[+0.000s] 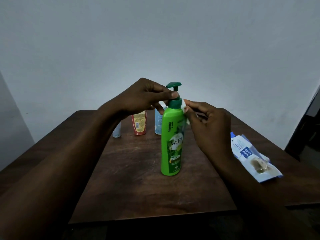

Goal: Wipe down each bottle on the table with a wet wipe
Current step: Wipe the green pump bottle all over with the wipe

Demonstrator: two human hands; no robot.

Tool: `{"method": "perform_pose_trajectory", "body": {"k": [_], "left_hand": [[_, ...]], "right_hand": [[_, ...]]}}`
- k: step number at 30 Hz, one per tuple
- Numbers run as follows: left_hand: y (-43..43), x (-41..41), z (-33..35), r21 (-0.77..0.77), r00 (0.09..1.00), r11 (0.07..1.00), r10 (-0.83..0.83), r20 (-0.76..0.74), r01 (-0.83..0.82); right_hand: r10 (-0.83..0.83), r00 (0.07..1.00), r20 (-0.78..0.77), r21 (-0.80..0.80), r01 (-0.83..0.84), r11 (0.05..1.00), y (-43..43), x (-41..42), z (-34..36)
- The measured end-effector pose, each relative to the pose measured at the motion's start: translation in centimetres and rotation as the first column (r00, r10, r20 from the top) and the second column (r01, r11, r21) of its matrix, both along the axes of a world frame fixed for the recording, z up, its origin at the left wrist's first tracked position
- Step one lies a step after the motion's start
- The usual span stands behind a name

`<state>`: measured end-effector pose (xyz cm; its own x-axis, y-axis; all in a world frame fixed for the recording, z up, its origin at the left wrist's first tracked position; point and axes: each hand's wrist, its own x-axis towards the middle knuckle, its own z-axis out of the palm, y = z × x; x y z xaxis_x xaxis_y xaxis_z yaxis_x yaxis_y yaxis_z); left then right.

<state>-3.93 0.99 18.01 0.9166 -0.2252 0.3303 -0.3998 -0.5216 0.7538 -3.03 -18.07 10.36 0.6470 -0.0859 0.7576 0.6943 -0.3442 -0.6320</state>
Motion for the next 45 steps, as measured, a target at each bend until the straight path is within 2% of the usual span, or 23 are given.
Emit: {"method": "perform_pose_trajectory", "body": {"k": [3, 5, 8, 12, 17, 27, 31, 37, 41, 45], "left_hand": [[0.0, -0.1, 0.0, -0.006, 1.0, 1.0, 0.007, -0.011, -0.007], [0.0, -0.1, -0.1, -0.01, 1.0, 1.0, 0.024, -0.002, -0.024], [-0.1, 0.0, -0.1, -0.017, 0.999, 0.999, 0.047, 0.018, -0.047], [0.0, 0.3, -0.1, -0.033, 0.999, 0.999, 0.037, 0.008, -0.037], [0.2, 0.1, 0.1, 0.005, 0.999, 0.999, 0.032, 0.002, -0.032], [0.0, 0.1, 0.4, 0.038, 0.999, 0.998, 0.041, 0.005, -0.041], [-0.2, -0.1, 0.4, 0.019, 0.999, 0.999, 0.044, -0.012, -0.044], [0.1, -0.2, 0.5, 0.01, 0.999, 0.999, 0.031, -0.033, -0.031], [0.2, 0.0, 0.3, -0.026, 1.0, 1.0, 0.015, 0.023, -0.015], [0.9, 0.5, -0.2, -0.033, 0.997, 0.998, 0.05, 0.055, -0.048]], "right_hand": [[0.062, 0.996, -0.062, 0.149, -0.053, 0.987, 1.4, -1.5, 0.4], [0.039, 0.996, -0.076, 0.149, -0.028, 0.988, 2.4, -2.9, -0.2], [0.019, 1.0, 0.021, 0.028, -0.019, 0.999, 4.0, -4.6, -1.9], [0.018, 0.982, 0.188, -0.24, 0.029, 0.97, 5.4, -4.9, -4.2], [-0.089, 0.976, 0.2, -0.36, 0.157, 0.919, 5.7, -4.8, -3.5], [0.05, 0.995, 0.088, -0.098, -0.042, 0.994, 5.3, -4.9, -4.0], [0.061, 0.998, 0.032, -0.024, -0.06, 0.998, 5.4, -4.8, -3.8], [0.006, 0.998, -0.065, -0.031, -0.008, 0.999, 4.5, -3.9, -1.5], [0.161, 0.957, -0.241, 0.053, -0.153, 0.987, 3.2, -2.4, 0.6], [0.446, 0.852, -0.274, 0.314, -0.359, 0.879, 1.9, -0.8, 2.2]]}}
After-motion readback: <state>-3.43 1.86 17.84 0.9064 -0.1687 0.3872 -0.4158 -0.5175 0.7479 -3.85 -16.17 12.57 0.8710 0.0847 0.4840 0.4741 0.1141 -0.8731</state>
